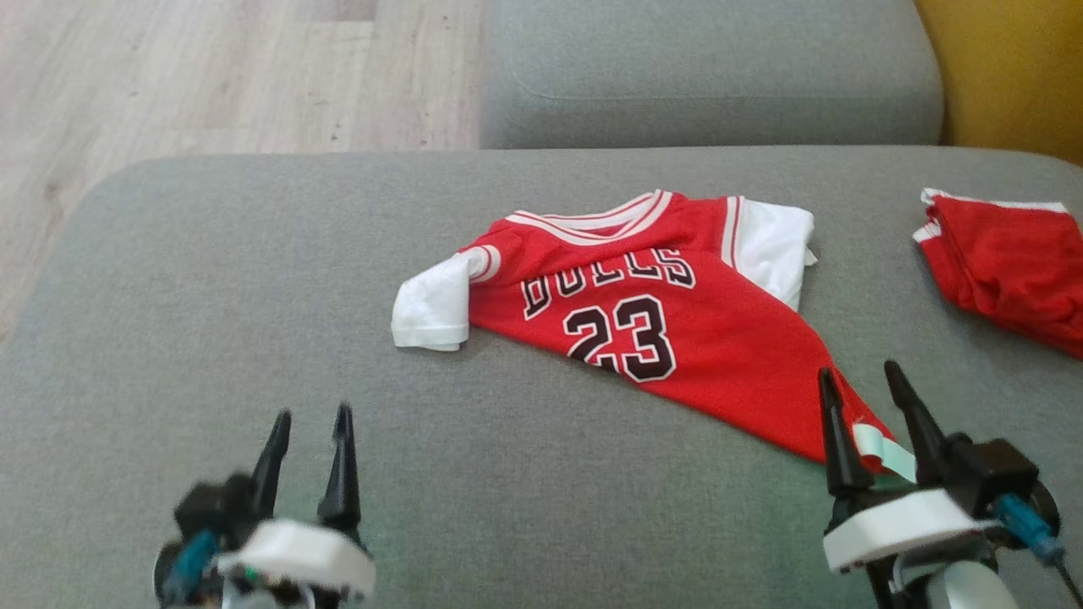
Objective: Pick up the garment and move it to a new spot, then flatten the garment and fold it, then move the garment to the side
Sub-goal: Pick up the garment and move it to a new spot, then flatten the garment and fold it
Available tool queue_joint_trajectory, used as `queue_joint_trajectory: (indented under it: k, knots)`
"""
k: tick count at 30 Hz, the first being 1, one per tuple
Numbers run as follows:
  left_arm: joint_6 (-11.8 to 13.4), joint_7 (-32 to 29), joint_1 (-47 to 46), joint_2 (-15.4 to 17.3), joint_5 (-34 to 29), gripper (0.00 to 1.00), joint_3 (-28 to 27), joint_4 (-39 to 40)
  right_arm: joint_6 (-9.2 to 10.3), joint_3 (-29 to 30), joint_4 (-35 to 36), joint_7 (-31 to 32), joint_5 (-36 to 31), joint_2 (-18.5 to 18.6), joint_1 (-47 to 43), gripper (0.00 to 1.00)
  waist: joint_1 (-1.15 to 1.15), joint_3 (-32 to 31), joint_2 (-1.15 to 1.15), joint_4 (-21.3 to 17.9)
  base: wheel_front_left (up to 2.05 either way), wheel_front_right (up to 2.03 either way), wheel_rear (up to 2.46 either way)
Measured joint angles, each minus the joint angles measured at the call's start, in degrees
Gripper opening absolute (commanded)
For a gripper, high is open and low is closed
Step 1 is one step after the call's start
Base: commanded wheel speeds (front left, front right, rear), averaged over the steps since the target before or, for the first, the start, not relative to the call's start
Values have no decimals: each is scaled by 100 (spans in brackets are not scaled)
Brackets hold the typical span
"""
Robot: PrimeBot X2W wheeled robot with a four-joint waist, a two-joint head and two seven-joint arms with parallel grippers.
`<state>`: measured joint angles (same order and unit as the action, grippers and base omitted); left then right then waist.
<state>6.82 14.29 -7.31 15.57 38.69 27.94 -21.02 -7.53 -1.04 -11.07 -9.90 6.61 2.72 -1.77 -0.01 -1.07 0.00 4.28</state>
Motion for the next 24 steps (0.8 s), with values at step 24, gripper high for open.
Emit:
queue_joint_trajectory:
  k: [24]
  knots:
    - [276,0,1135,-66,-346,100,-250,1065,0,-207,97,-16,198,-14,-609,100,1,-103,0,90,0,0,0]
